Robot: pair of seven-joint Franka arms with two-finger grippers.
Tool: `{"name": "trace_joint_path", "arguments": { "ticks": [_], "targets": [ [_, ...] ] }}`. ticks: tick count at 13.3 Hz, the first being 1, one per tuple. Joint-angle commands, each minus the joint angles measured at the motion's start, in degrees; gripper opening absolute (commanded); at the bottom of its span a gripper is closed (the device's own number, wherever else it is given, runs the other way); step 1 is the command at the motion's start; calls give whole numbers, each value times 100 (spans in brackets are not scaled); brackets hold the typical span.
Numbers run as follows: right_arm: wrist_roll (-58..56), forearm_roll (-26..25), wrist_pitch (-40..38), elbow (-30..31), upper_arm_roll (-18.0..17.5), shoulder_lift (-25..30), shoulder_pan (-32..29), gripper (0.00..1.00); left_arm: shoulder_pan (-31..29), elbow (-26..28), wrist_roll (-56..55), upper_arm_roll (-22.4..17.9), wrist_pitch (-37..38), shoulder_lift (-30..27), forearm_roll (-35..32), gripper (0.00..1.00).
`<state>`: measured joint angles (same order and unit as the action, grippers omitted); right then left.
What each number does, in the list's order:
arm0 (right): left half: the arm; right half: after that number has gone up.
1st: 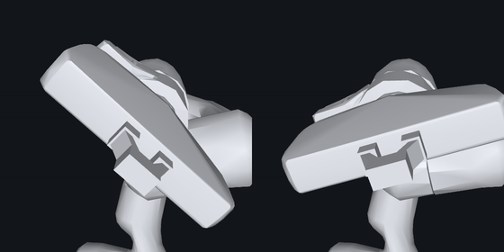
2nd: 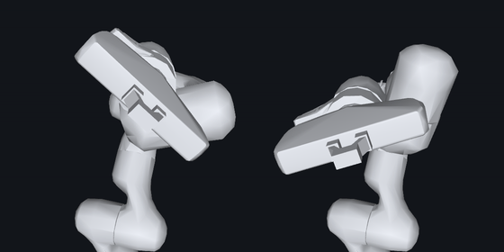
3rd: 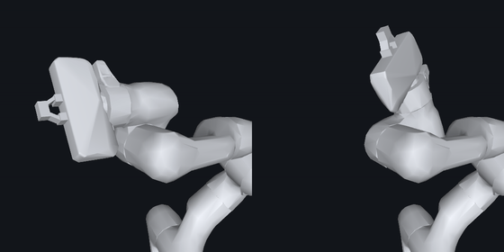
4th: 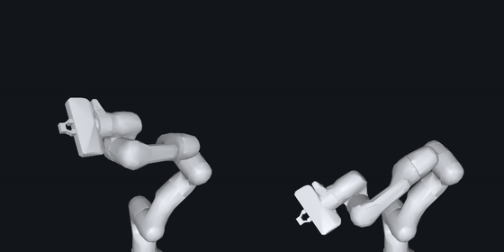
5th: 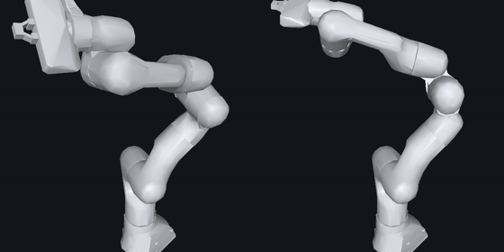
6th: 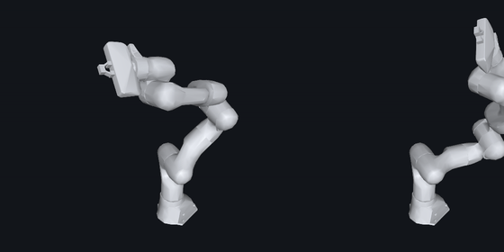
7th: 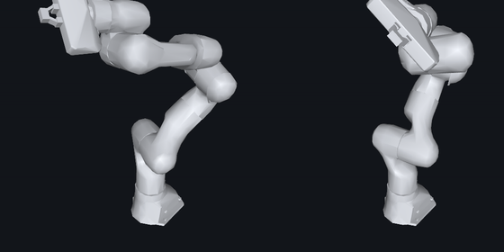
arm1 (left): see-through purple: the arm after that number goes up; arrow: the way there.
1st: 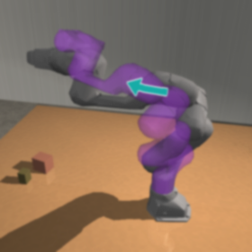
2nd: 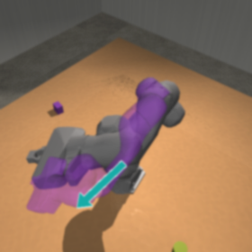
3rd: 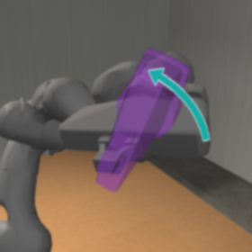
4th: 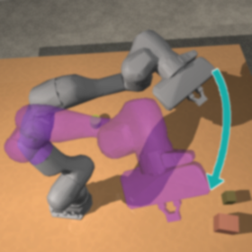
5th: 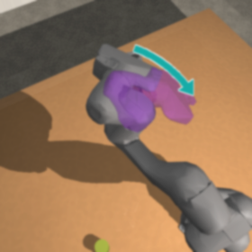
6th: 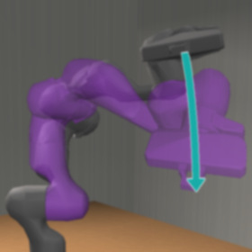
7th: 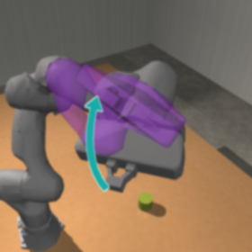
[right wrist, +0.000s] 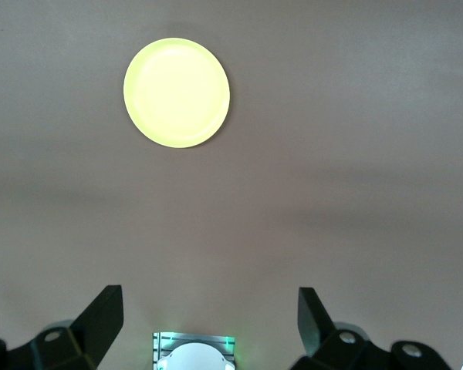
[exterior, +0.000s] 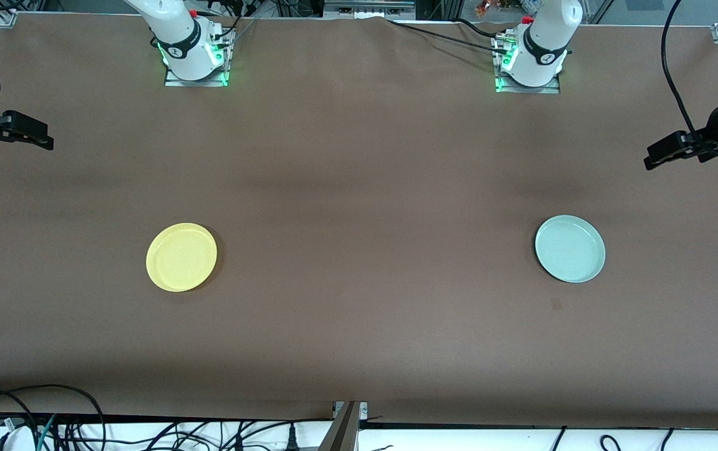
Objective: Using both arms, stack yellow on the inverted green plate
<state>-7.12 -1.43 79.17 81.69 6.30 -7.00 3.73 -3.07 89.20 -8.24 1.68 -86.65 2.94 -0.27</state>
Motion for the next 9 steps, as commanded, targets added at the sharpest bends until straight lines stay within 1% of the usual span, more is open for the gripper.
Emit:
{"name": "trace_joint_path", "arguments": {
  "ticks": [1,3,9],
  "targets": [
    [-18,55,-34,-118,-32,-47,-21,100,-36,-61,94,7,69,-21,36,100],
    [-18,55,-25,-118,-24,-47,-30,100,-27,-253,42,16,69,101,18,100],
    [-9,55,-34,-118,-24,-47,-39,100,-10,-263,42,16,61,110,18,100]
  ]
}}
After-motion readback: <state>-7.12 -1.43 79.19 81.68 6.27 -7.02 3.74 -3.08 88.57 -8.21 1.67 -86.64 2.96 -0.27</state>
